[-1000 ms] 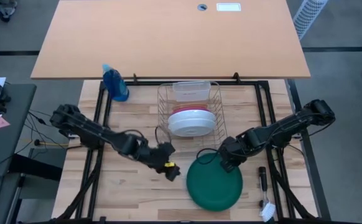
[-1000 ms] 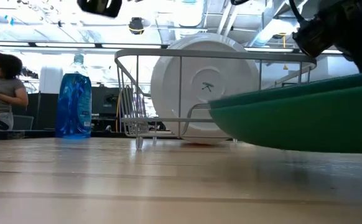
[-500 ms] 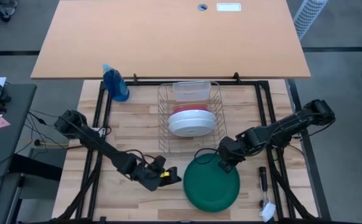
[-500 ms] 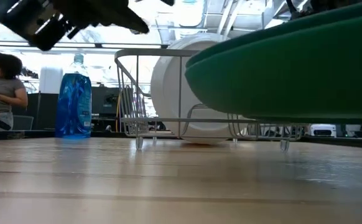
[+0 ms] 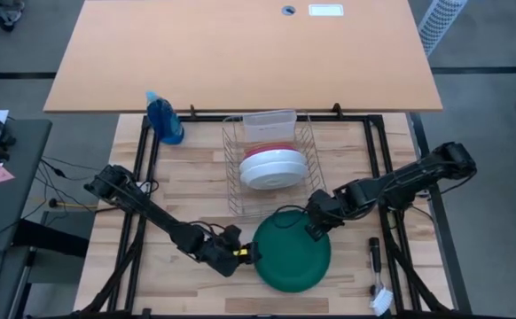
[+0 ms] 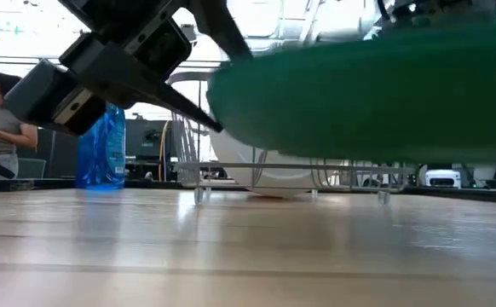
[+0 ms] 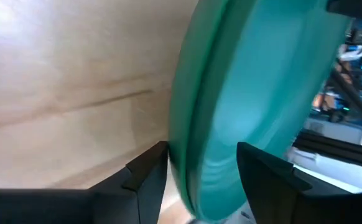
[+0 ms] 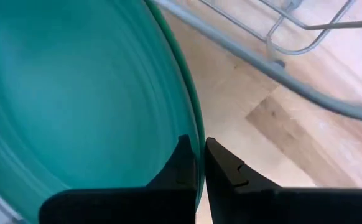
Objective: Sort dishes
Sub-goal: Put the green plate in the dish rack
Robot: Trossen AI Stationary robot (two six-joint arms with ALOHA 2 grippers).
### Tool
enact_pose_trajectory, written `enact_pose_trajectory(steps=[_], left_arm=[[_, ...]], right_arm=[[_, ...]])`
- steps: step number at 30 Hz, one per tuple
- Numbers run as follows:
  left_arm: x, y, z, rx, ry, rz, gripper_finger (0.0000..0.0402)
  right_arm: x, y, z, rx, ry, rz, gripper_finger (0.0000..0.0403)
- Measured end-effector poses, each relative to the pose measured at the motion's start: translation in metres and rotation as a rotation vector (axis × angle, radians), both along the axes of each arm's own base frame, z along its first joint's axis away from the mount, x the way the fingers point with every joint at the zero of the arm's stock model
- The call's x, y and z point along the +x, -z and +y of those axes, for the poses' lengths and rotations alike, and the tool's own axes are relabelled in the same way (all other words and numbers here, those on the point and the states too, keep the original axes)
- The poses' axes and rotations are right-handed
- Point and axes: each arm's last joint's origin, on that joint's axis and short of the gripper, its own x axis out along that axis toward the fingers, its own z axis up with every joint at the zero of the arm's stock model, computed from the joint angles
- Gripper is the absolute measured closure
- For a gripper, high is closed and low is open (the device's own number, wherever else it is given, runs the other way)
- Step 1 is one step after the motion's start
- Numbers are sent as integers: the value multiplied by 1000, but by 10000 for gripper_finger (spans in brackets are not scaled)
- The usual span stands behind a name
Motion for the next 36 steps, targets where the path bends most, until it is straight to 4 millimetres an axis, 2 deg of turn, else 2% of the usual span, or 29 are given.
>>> enact_pose_trajectory(steps=[5, 8, 12, 14, 20, 24, 30, 36], left_arm=[[-2, 4, 3, 39, -14, 41, 245], [-2, 4, 4, 60, 1, 47, 289], [-4, 6, 5, 82, 12, 74, 369], [-4, 9, 6, 87, 17, 96, 386], [-8, 12, 5, 89, 42, 140, 390], [-7, 9, 1, 69, 50, 109, 391], [-2, 2, -2, 44, 55, 28, 391], [-2, 3, 1, 67, 46, 45, 391]], right_arm=[[4, 5, 1, 5, 22, 9, 391], [4, 4, 2, 15, 21, -1, 390], [4, 4, 4, 42, 31, 1, 383], [4, 3, 7, 56, 26, -3, 378], [1, 3, 13, 82, -14, 15, 356], [-4, 0, 16, 111, -103, 68, 338], [-12, -17, 19, 67, -197, 150, 310], [-8, -31, 15, 61, -203, 127, 269]])
